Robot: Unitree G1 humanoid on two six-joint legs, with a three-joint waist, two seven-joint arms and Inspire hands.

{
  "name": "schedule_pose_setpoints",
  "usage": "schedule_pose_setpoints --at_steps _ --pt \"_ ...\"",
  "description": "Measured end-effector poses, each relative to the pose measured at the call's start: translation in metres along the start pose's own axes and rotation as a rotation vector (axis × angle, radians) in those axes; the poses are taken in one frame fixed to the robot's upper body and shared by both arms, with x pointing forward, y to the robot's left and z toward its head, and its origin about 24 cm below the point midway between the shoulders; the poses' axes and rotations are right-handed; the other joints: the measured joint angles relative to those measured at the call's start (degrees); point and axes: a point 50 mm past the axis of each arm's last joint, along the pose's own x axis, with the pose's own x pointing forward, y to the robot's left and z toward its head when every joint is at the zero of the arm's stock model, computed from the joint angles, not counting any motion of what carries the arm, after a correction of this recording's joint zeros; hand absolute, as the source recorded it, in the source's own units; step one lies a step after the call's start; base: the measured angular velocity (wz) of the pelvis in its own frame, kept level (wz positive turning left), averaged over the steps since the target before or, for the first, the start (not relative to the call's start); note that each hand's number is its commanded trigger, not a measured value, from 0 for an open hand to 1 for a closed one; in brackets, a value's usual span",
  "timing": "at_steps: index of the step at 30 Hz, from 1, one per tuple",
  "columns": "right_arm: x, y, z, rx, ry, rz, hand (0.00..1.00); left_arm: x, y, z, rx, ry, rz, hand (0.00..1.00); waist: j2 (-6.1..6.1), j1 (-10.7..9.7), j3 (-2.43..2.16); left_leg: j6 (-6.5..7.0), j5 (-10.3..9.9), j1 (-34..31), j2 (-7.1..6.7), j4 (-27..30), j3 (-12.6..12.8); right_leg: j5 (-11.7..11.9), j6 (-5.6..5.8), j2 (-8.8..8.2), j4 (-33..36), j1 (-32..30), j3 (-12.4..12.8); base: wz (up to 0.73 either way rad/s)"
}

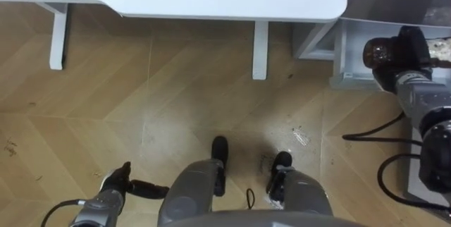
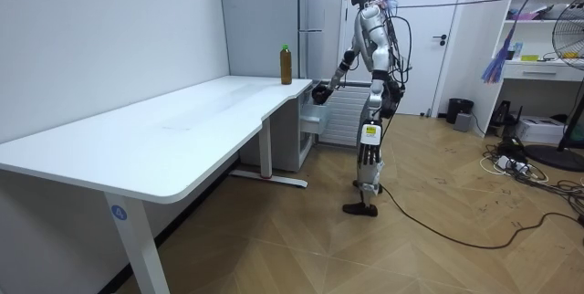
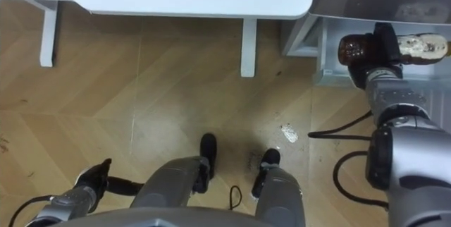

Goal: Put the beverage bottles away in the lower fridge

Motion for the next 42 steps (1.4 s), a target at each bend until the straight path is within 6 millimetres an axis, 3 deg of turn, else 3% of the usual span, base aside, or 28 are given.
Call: schedule_pose_setpoints --at_steps 29,42 --pt "0.000 0.002 0.007 -0.005 -0.018 -0.118 0.00 0.000 0.003 -0.001 -0.001 0.003 0.065 0.00 0.16 0.17 -0.18 0.08 0.07 -0.04 -0.08 1.00 0.11 -0.46 -0.09 -0.37 1.65 -0.07 -0.23 0.00" --pt "-0.001 0.006 0.011 0.035 -0.040 -0.114 0.00 0.000 0.003 -0.001 0.000 0.003 0.065 0.00 0.60 0.19 -0.76 0.14 0.16 0.02 -0.05 1.04 0.44 -0.52 -0.12 -0.43 1.94 -0.09 -0.24 0.00"
